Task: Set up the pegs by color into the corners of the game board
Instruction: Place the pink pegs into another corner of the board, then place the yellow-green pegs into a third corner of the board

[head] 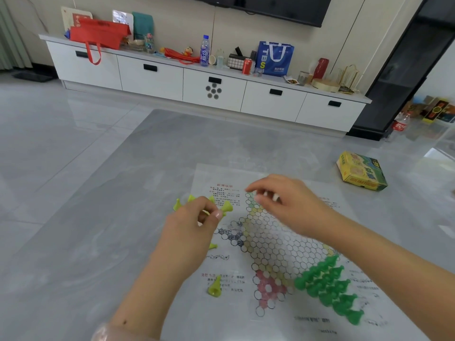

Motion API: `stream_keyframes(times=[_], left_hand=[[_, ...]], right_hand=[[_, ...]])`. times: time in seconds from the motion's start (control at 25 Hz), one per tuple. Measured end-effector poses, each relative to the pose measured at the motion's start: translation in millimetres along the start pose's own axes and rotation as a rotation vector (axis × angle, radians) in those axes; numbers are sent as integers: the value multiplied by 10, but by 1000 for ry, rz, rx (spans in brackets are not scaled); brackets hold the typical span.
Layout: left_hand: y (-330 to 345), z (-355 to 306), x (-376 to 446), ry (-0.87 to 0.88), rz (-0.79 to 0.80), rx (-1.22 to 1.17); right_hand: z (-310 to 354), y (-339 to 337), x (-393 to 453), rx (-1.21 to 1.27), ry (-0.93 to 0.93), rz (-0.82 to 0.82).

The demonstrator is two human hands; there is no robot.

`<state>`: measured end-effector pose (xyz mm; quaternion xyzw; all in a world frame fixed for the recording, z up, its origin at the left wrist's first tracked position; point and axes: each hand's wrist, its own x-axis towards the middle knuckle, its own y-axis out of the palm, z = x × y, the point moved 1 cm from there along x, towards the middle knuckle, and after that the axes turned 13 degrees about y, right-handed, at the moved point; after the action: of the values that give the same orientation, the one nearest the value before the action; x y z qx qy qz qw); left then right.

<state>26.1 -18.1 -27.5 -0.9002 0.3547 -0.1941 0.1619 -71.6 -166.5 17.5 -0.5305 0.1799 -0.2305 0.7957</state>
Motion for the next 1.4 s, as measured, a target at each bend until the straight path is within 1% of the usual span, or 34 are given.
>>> stream_keyframes(times=[0.08,0.16,0.32,0.44,0.52,0.6,0.64,0.68,0.76,0.84,0.96,1.08,1.28,1.4], left_hand=[[13,-8,-21,63,19,23],[3,-1,-32,92,16,43],[-50,16,-30,80,-1,35],[-62,-28,-52,92,6,36],[-72,-48,-93,99,11,49],[-119,-22,-133,62,-40,81],[-159,8,-134,29,-96,93],[-211,44,-123,-8,-165,96],[-302,109,-80,-80,-294,40],[-330,142,-36,-135,-356,-47],[-296,129,-3,-177,-332,-120],[-280,114,12,-173,-305,-130],[-268,129,14,-162,-301,-130],[-260,114,13,-162,-291,-138]], right_hand=[[217,118,-93,-31,-155,61],[313,200,-103,-7,-214,51],[342,277,-131,240,-102,30],[300,315,-204,270,-59,11],[238,346,-258,398,15,-72],[154,428,-291,645,166,-183],[121,493,-290,747,246,-211],[96,568,-271,791,302,-218],[67,708,-214,735,325,-211],[88,770,-141,640,302,-210],[88,820,-55,568,254,-250],[125,899,-41,562,205,-216],[133,1046,-2,370,135,-233],[127,1063,5,329,113,-229]])
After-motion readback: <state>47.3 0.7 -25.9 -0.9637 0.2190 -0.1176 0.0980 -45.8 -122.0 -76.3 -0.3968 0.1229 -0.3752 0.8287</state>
